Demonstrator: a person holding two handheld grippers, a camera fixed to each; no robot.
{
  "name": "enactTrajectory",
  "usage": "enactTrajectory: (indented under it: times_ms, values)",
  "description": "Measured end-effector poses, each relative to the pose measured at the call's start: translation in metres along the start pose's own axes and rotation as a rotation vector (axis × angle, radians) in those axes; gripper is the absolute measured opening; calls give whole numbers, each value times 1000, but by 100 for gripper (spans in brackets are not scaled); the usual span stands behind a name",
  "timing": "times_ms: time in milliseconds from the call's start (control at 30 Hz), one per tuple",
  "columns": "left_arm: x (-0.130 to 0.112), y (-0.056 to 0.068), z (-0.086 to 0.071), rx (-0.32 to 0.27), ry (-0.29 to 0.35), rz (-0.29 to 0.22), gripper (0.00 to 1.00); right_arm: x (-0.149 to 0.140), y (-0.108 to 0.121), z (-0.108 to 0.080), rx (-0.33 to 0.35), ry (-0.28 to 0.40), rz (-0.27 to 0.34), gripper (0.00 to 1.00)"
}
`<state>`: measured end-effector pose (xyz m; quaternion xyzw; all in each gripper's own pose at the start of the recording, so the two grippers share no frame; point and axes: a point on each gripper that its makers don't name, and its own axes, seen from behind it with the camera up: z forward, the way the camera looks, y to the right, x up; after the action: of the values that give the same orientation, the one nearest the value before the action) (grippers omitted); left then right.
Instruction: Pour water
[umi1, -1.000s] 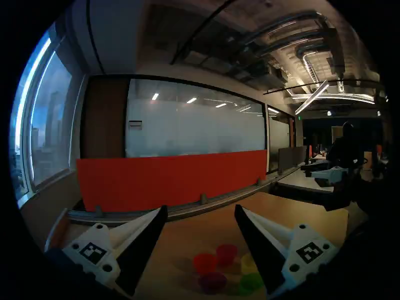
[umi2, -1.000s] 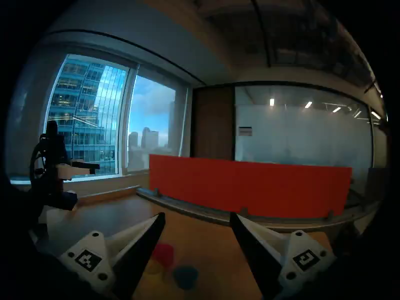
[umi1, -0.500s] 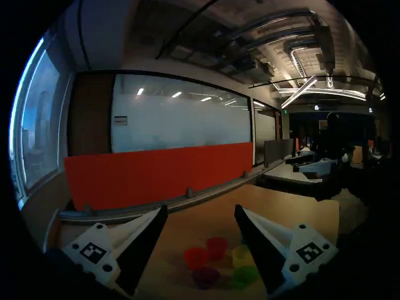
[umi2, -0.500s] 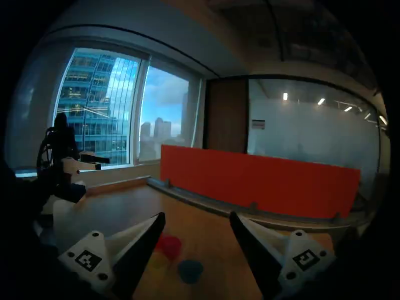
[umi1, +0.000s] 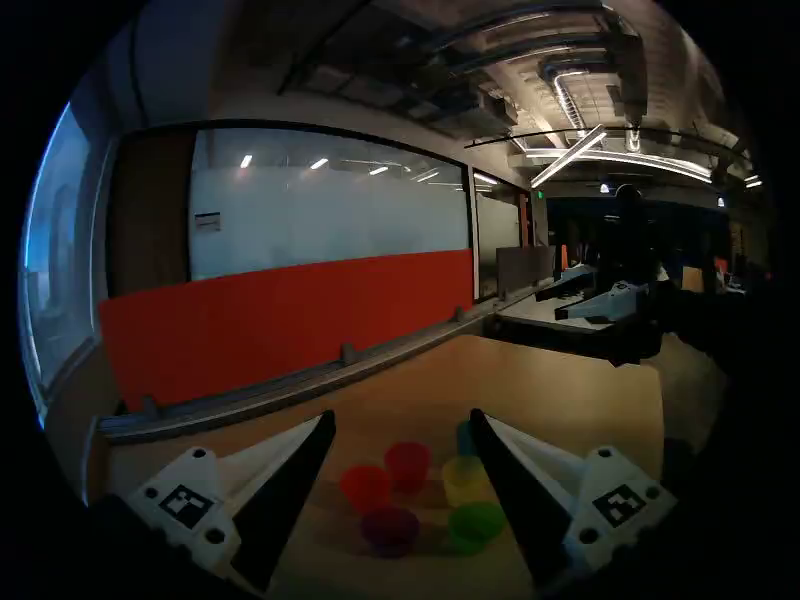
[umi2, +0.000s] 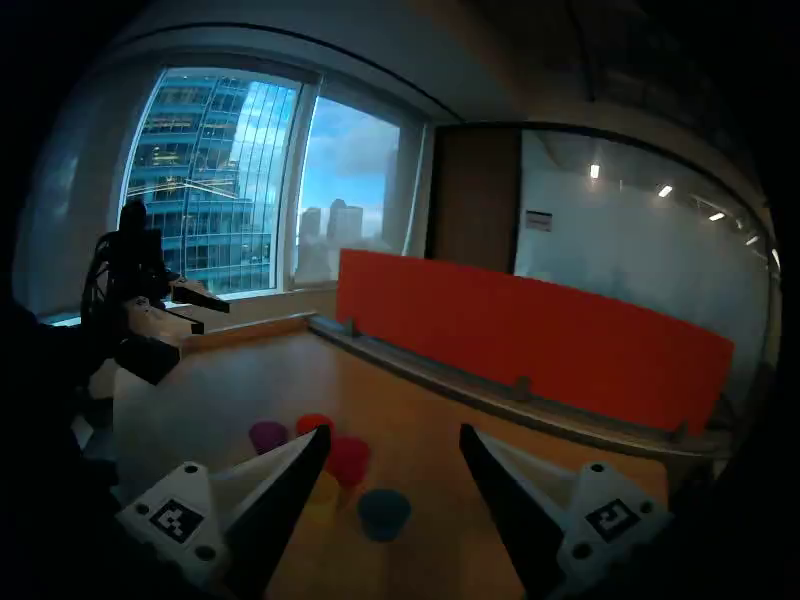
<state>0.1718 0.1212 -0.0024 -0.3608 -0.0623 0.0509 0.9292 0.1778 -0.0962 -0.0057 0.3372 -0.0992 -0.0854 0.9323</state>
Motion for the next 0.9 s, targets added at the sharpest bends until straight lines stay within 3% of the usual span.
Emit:
enactTrajectory:
  times_ms: [267,900]
  values:
    - [-19,10,6,-39,-23,23,100,-16,1,8,20,-33,13,100]
    - [-81,34,23,-121,-96,-7,100,-62,6,31,46,-126,21,100]
